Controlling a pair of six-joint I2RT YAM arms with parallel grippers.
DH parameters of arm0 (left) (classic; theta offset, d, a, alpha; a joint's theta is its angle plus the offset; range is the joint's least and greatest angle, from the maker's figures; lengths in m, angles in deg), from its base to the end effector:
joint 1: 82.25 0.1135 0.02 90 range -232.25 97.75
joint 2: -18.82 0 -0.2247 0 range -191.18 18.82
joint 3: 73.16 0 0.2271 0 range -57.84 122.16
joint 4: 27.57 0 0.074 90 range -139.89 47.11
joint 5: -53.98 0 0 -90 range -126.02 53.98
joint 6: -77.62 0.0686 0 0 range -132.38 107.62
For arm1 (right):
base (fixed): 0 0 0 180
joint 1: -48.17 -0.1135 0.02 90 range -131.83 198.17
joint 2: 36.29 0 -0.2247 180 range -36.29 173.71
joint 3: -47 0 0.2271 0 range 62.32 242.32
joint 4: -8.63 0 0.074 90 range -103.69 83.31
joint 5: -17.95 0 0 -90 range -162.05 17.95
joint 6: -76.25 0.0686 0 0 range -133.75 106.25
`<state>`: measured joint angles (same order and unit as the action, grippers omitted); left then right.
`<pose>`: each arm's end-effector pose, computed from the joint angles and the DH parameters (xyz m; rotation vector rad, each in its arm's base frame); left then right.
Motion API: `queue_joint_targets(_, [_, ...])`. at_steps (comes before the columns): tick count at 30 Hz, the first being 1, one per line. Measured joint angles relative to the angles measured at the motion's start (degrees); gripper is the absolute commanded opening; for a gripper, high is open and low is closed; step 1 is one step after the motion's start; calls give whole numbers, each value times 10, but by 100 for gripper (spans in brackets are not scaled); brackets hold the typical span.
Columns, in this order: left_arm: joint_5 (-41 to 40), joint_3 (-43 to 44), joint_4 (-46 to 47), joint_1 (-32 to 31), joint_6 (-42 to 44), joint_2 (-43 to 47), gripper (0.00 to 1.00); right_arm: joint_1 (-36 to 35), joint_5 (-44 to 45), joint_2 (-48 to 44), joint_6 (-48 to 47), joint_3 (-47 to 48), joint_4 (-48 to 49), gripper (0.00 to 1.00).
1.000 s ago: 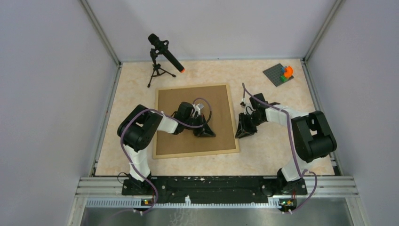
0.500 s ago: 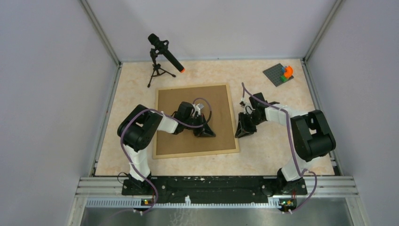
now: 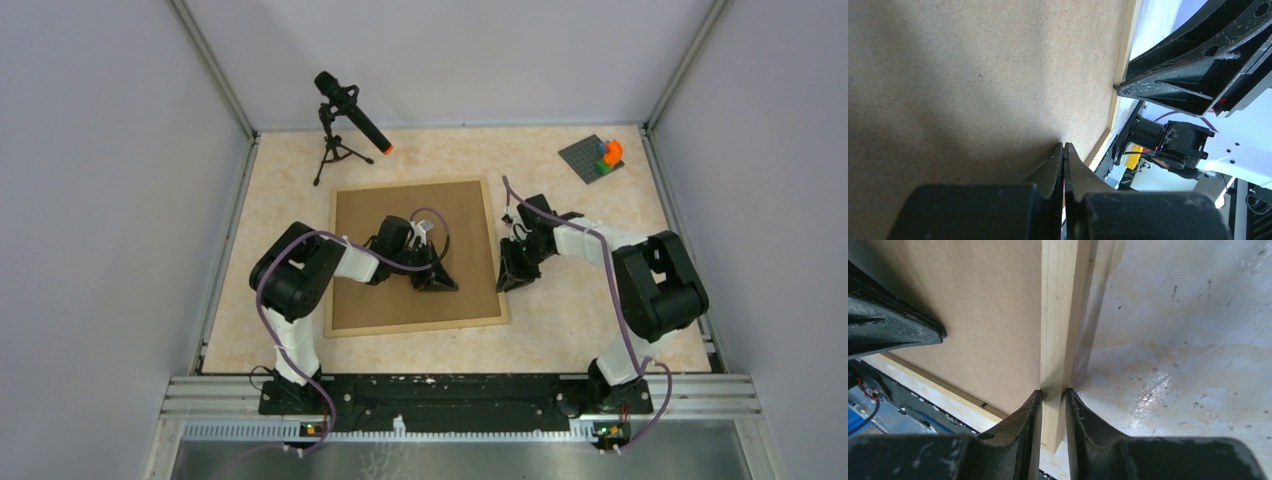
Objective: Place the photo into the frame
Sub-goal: Install the photo frame at the center of the board.
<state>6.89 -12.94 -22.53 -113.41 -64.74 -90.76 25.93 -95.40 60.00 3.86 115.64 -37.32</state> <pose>0.2600 -0.2118 0.0661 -0.0557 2.6552 -1.5031 0.2530 0.1328 0.1000 -0.2054 2.9227 0.7128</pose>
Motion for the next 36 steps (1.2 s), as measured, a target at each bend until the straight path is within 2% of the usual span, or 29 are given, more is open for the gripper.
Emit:
queue_joint_targets(7, [2,0,1,0,0,-2,2,-16,30,9,23,8,-5,24])
queue_joint_targets(13, [6,0,4,1,0,-3,1,-27,49,27,48,25,-23,39])
queue_joint_targets(22, [9,-1,6,3,1,-5,1,-75,107,37,71,60,-56,53])
queue_joint_targets(26, [10,-1,6,3,3,-5,1,-67,92,13,60,51,-43,51])
queue_joint_targets(29, [10,-1,6,3,4,-5,1,-37,74,0,39,52,-46,36])
queue_joint_targets(31, [10,-1,7,3,5,-5,1,-14,62,-11,29,52,-45,32])
queue_joint_targets(36, [10,-2,9,3,5,-5,1,6,36,-15,13,41,-29,31])
